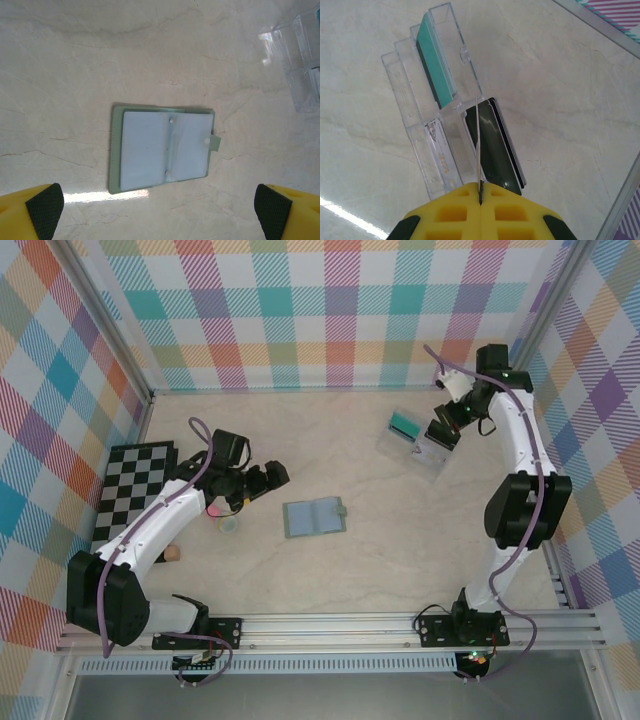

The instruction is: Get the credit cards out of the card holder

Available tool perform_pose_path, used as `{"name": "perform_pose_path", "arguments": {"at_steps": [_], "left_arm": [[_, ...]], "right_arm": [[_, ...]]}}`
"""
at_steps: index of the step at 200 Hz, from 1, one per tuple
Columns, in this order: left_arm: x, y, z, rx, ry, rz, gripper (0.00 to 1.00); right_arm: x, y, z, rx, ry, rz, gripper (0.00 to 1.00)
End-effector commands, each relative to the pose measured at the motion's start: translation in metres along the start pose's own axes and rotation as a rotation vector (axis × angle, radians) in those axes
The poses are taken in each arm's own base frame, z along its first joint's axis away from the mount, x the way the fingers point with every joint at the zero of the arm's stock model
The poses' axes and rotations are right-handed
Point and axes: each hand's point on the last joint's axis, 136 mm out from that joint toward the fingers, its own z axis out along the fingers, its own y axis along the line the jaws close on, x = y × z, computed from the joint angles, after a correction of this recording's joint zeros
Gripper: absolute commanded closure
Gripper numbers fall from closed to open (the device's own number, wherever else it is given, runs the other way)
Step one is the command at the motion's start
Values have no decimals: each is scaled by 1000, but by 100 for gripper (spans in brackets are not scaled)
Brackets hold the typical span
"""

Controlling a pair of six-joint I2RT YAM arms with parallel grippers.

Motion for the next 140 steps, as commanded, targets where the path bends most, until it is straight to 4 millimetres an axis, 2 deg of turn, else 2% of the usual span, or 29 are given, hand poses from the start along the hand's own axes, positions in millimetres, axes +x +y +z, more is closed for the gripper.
{"name": "perform_pose_path", "arguments": {"at_steps": [1, 22, 72, 96, 140], "left_arm": [[-7, -5, -6, 13, -9, 7, 0], [-6, -4, -3, 12, 0, 0, 0], [-9, -9, 1, 28, 10, 9, 0], [-11, -11, 2, 39, 15, 18, 0], [-9, -8, 5, 52, 31, 25, 0]], "right_arm": [[3, -1, 4, -21, 46, -62, 100], [3, -4, 10, -28, 61, -88, 100], [12, 7, 17, -89, 96, -171, 100], [22, 3, 22, -65, 151, -219, 100], [27, -5, 31, -28, 206, -296, 100]]}}
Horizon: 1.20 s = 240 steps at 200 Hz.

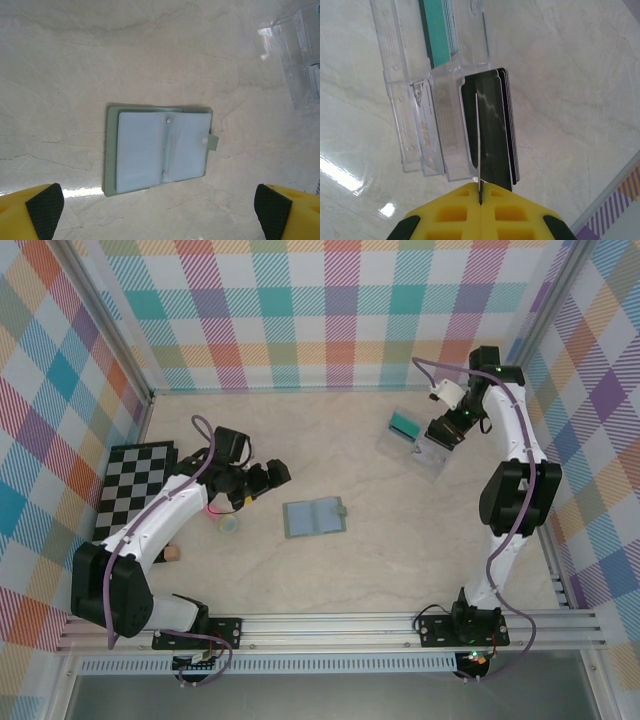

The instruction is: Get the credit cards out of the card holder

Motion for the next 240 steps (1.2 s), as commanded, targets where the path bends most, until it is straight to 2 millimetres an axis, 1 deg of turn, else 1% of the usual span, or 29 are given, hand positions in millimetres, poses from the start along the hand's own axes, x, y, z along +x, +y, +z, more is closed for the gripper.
{"name": "perform_pose_path", "arguments": {"at_steps": [1, 27, 52, 94, 121, 154, 189, 209, 240], "left_arm": [[-6, -6, -4, 34, -5, 26, 0], [-6, -4, -2, 37, 2, 19, 0], [-3, -6, 1, 63, 8, 0, 0], [5, -1, 7, 74, 24, -35, 0], [3, -2, 7, 74, 25, -34, 0], [1, -5, 7, 79, 24, -33, 0], [4, -2, 10, 73, 35, -36, 0], [5, -2, 10, 76, 40, -36, 0], [5, -2, 9, 78, 38, -36, 0]], "right_arm": [[3, 0, 8, 0, 47, -81, 100], [-2, 2, 16, -8, 37, -99, 100], [-7, -1, 20, -10, 30, -92, 100], [-18, 0, 12, -19, -8, -83, 100], [-19, -2, 12, -13, -9, -81, 100], [-17, 2, 24, -35, -1, -83, 100], [-16, 4, 33, -49, 6, -79, 100], [-15, 8, 37, -69, 15, -79, 99], [-12, 7, 44, -61, 38, -79, 97]]}}
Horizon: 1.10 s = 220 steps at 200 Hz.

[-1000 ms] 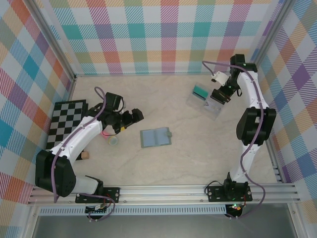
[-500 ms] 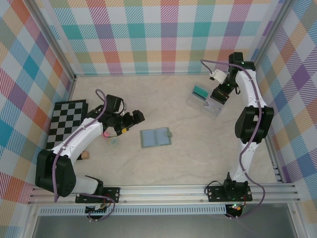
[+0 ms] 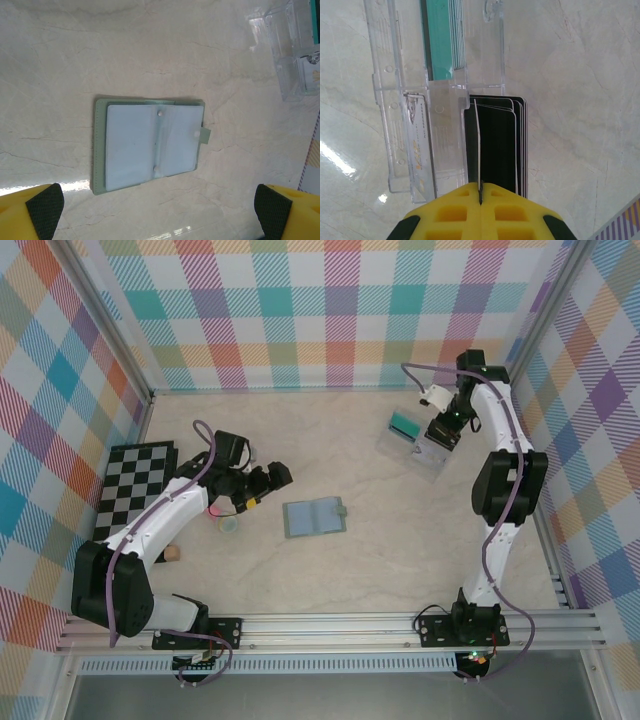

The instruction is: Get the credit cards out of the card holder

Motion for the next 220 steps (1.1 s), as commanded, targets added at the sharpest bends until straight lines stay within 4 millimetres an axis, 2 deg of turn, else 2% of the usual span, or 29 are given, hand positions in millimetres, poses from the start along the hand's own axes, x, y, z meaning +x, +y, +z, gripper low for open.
{"name": "perform_pose_path", "arguments": {"at_steps": [1, 66, 110, 137, 173, 204, 216, 220], "left_arm": [[-3, -1, 0, 18, 0, -10, 0], [-1, 1, 1, 13, 6, -11, 0], [-1, 2, 1, 6, 6, -15, 0], [-1, 3, 1, 5, 8, -16, 0], [0, 4, 0, -1, 2, -15, 0], [2, 8, 1, -12, 6, -23, 0], [3, 11, 3, -18, 6, -27, 0], [3, 11, 3, -20, 6, -29, 0]], "right_arm": [[-2, 4, 8, -21, 4, -6, 97], [-2, -1, 10, 4, 16, 8, 90], [-9, -16, -2, 79, -8, 54, 85], [-18, -16, -11, 74, -57, 79, 83], [-34, -11, -37, 59, -154, 126, 81], [-50, 1, -71, 14, -275, 251, 66], [-58, 17, -83, -59, -345, 312, 64], [-62, 24, -88, -93, -376, 325, 60]]}}
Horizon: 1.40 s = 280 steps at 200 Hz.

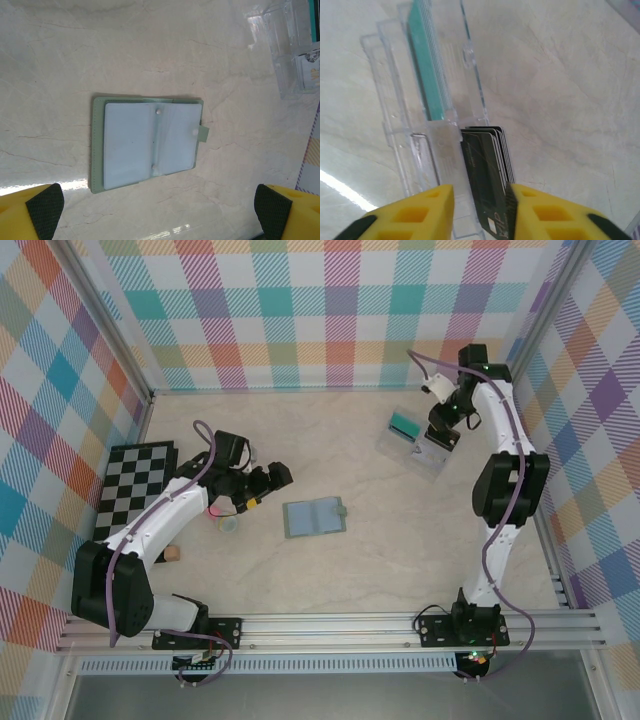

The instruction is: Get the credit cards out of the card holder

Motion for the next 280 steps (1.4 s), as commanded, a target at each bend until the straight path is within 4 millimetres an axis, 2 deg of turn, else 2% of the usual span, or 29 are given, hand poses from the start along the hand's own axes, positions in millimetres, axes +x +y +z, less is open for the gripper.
{"name": "perform_pose_path", "arguments": {"at_steps": [1, 4, 7, 9, 11, 12, 16, 45, 78, 89, 98, 117, 132, 159, 188, 238, 248, 266, 280], "left_arm": [[2, 11, 2, -24, 0, -26, 0], [2, 13, 3, -27, 1, -29, 0], [3, 13, 3, -28, 2, -31, 0], [3, 14, 4, -30, 2, -32, 0], [3, 14, 4, -30, 3, -33, 0], [3, 14, 4, -31, 3, -33, 0], [4, 15, 4, -33, 5, -35, 0], [10, 22, 9, -48, 23, -51, 0], [15, 26, 13, -57, 33, -58, 0], [16, 27, 14, -60, 36, -60, 0], [18, 27, 16, -61, 42, -61, 0], [22, 28, 20, -62, 53, -58, 0], [24, 28, 25, -66, 63, -58, 0], [31, 26, 38, -67, 97, -53, 0], [39, 20, 54, -71, 138, -42, 6], [47, 22, 78, -121, 184, -67, 36], [47, 24, 81, -134, 186, -72, 40], [47, 23, 86, -132, 198, -81, 48], [47, 21, 91, -120, 216, -86, 52]], "right_arm": [[-38, 37, -60, -125, -226, 133, 58], [-40, 41, -63, -143, -248, 149, 53], [-42, 46, -66, -161, -267, 162, 42], [-43, 50, -67, -174, -278, 171, 30], [-44, 53, -69, -187, -294, 177, 11], [-45, 55, -71, -193, -302, 179, 5], [-48, 62, -74, -218, -326, 187, 0], [-52, 109, -84, -286, -409, 234, 0], [-46, 146, -81, -301, -422, 403, 0], [-37, 150, -74, -222, -373, 476, 0], [-30, 164, -71, -203, -357, 472, 0], [-15, 182, -64, -146, -407, 477, 0], [1, 183, -57, -120, -397, 585, 0], [20, 200, -38, -161, -403, 682, 0], [38, 207, -17, -180, -350, 794, 0], [41, 219, 4, -239, -274, 788, 0], [45, 214, 7, -201, -263, 812, 0], [64, 192, 12, -46, -193, 922, 0], [66, 189, 16, -27, -165, 912, 0]]}}
